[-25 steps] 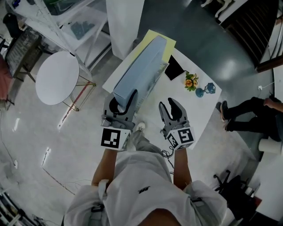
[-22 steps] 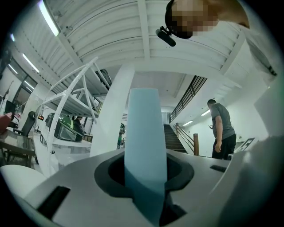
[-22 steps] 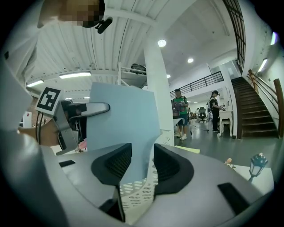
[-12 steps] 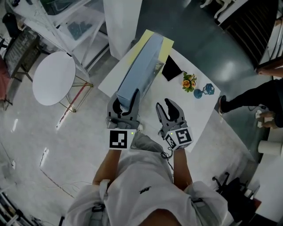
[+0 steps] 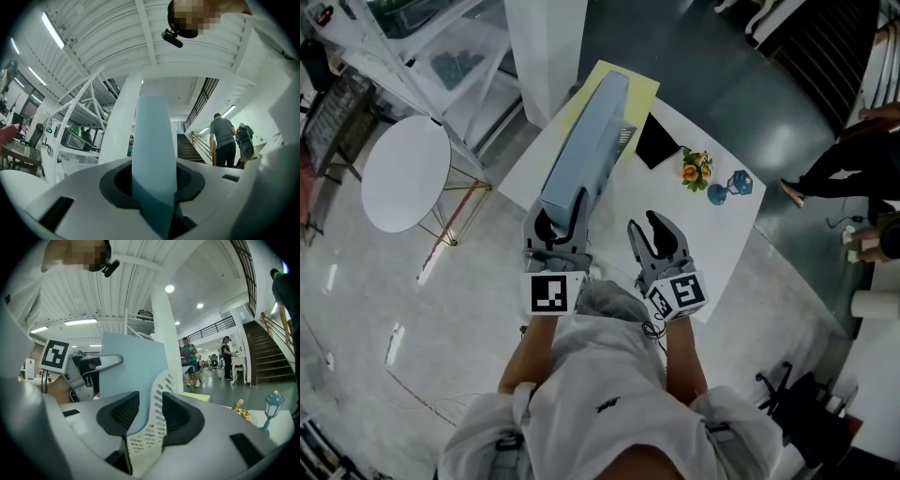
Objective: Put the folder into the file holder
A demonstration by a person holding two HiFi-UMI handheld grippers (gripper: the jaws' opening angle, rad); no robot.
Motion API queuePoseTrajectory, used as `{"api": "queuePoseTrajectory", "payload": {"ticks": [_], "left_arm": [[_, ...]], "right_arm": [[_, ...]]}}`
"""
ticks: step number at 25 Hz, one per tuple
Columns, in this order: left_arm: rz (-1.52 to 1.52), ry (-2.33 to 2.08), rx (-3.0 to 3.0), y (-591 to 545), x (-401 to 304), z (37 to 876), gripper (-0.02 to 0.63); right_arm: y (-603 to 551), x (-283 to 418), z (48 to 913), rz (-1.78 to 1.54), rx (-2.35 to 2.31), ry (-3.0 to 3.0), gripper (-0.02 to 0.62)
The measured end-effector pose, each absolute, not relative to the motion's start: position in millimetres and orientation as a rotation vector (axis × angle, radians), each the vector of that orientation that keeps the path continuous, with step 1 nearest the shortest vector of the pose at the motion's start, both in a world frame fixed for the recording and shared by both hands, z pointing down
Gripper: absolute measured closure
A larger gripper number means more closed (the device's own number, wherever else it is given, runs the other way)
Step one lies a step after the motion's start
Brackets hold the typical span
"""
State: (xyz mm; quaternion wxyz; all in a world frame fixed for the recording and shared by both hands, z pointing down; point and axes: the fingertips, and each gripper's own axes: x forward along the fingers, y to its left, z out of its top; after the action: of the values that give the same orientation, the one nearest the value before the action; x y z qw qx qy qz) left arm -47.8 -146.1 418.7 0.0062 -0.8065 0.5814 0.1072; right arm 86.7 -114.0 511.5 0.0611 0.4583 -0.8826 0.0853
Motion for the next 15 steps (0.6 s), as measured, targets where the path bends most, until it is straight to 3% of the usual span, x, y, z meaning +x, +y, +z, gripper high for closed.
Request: {"api": "queuePoseTrajectory", "payload": {"ticks": [15], "left_arm": [[0.237,1.812,-2.533,-146.2,-46.4,464.6,0.442]], "right_arm": [[-114.7,78.9,529.4,0.274,1.378,-2.652,0.44]]}}
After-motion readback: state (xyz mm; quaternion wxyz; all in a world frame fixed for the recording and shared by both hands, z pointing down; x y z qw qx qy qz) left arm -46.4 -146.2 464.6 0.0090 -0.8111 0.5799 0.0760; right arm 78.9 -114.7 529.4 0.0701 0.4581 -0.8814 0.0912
